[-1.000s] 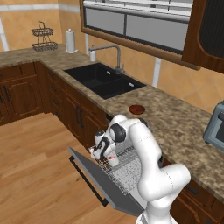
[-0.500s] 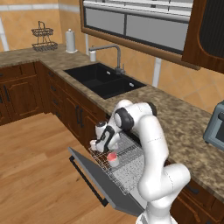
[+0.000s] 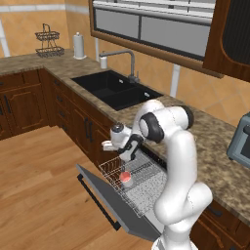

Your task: Pick up the cup and bowl from the counter, place them in the dishwasher, and close the dishwasher door.

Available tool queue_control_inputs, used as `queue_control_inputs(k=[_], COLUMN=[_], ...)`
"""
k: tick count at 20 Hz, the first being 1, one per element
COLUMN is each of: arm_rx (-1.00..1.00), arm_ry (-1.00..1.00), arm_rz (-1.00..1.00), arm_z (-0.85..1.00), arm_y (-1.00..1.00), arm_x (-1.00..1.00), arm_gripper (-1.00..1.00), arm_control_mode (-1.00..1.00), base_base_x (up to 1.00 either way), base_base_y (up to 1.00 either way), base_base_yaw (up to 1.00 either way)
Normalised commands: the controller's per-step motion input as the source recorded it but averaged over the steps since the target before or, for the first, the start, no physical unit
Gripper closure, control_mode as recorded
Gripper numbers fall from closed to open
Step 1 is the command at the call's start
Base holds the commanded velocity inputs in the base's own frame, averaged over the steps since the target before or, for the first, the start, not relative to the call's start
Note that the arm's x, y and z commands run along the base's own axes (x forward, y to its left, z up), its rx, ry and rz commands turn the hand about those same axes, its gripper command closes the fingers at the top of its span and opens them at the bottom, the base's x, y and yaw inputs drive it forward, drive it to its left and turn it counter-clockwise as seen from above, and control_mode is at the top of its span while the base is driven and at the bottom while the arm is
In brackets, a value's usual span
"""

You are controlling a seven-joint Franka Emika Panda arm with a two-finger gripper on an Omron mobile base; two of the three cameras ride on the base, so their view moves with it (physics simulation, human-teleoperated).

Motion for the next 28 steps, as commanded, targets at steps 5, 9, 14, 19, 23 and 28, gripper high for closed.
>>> queue_control_inputs(k=[5,9,14,19,23,28], arm_rx=[0.00,0.00,0.01,0.00,0.00,0.00], arm_ry=[-0.27,-0.13,-0.14,-0.09,0.09,0.04], arm_rz=[0.08,0.05,0.03,0.00,-0.04,-0.04], arm_z=[1.00,1.00,1.00,1.00,1.00,1.00], arm_y=[-0.01,-0.09,-0.01,0.00,-0.01,-0.01], arm_x=[-0.05,0.01,0.00,0.02,0.01,0.02], arm_gripper=[-1.00,-1.00,-1.00,-1.00,-1.00,-1.00], arm_control_mode=[-1.00,-1.00,-1.00,-1.00,-1.00,-1.00], base_base_x=[0.00,0.00,0.00,0.00,0.00,0.00], base_base_y=[0.00,0.00,0.00,0.00,0.00,0.00], base_base_yaw=[0.00,0.00,0.00,0.00,0.00,0.00])
